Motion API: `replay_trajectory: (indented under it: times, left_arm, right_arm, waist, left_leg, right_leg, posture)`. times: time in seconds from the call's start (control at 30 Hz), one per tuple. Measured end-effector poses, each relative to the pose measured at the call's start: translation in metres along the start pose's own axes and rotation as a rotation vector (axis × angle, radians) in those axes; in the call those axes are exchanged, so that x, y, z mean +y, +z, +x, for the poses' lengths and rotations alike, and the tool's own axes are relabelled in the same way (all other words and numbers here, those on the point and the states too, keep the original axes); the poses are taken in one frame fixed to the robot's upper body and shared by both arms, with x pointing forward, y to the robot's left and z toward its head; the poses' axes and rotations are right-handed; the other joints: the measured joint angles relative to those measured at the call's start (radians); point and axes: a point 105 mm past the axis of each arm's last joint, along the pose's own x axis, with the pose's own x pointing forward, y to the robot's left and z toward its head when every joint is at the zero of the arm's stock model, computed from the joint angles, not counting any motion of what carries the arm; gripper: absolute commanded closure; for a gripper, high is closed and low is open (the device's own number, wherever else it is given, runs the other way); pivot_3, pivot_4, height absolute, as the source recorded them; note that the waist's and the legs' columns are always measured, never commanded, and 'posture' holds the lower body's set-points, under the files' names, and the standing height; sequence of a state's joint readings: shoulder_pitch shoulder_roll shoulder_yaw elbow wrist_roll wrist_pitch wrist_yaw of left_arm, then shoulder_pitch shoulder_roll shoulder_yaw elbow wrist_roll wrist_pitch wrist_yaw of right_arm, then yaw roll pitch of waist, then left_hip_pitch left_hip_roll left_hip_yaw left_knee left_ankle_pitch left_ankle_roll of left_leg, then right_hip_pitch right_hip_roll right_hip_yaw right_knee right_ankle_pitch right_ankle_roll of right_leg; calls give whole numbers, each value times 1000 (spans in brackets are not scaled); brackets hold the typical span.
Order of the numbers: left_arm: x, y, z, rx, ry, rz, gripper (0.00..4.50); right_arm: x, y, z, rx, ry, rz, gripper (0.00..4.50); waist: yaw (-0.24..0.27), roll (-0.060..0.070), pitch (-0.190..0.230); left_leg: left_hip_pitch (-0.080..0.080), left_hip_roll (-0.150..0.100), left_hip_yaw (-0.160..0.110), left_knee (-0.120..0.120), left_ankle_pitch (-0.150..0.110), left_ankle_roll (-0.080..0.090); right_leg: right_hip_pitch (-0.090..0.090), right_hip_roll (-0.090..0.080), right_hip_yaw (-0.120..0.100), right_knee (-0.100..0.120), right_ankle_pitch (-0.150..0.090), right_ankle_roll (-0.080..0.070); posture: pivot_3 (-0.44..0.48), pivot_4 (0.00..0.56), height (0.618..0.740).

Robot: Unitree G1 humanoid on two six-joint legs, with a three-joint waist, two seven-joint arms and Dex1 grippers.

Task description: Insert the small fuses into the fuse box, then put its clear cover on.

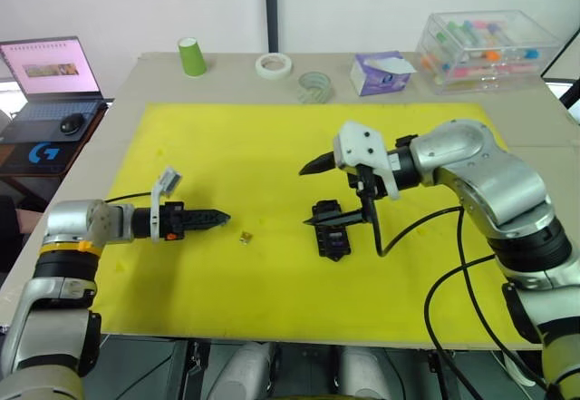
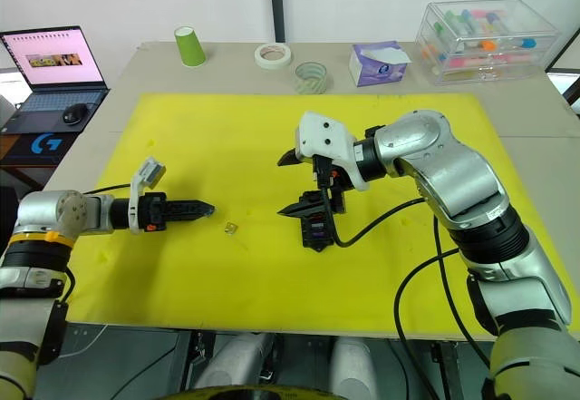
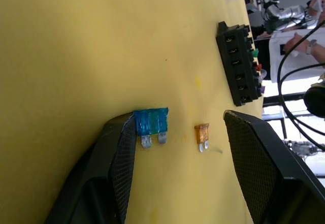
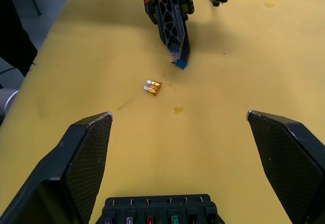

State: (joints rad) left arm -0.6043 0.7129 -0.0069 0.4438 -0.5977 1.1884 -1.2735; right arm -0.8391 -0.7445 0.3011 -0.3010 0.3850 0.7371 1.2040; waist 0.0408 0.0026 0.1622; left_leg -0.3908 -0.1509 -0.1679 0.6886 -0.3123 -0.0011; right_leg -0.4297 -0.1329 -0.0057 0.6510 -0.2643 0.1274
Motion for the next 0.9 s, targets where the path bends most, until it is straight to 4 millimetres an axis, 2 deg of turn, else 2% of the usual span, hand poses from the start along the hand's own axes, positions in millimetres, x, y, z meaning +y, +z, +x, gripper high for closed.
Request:
replay_trajectory:
  times: [0.17,0.27,0.43,0.67,0.9]
  left_arm:
    - [-1,0,2,12,2,19,1670]
    - [0,-2,1,12,14,27,2578]
    - [2,-8,0,23,21,26,4384]
    - [2,-14,-9,39,45,38,4448]
    - [0,-10,-14,-6,54,64,4448]
  right_arm:
    - [0,-1,0,4,-1,-1,0]
    - [0,-1,1,9,-2,-2,0]
    - [0,-1,1,9,0,-5,0]
    - [-1,-1,2,9,-1,-14,0]
    - [-1,-1,2,9,-4,-19,0]
  waist:
    - [-1,0,0]
    - [-3,0,0]
    - [-11,0,0]
    - [-37,0,0]
    - [-40,0,0]
  left_leg:
    - [0,0,0,0,0,0]
    - [0,0,0,0,0,0]
    - [0,1,0,-1,0,0]
    - [0,2,0,-4,0,-1]
    - [0,2,1,-4,0,-1]
  right_leg:
    - [0,0,0,0,0,0]
    - [0,0,0,0,0,0]
    - [-1,0,0,0,0,0]
    - [-3,0,0,0,0,0]
    - [-4,0,0,0,0,0]
  posture:
    - [0,150,740]
    - [0,150,740]
    - [0,150,740]
    - [0,150,740]
    - [0,150,740]
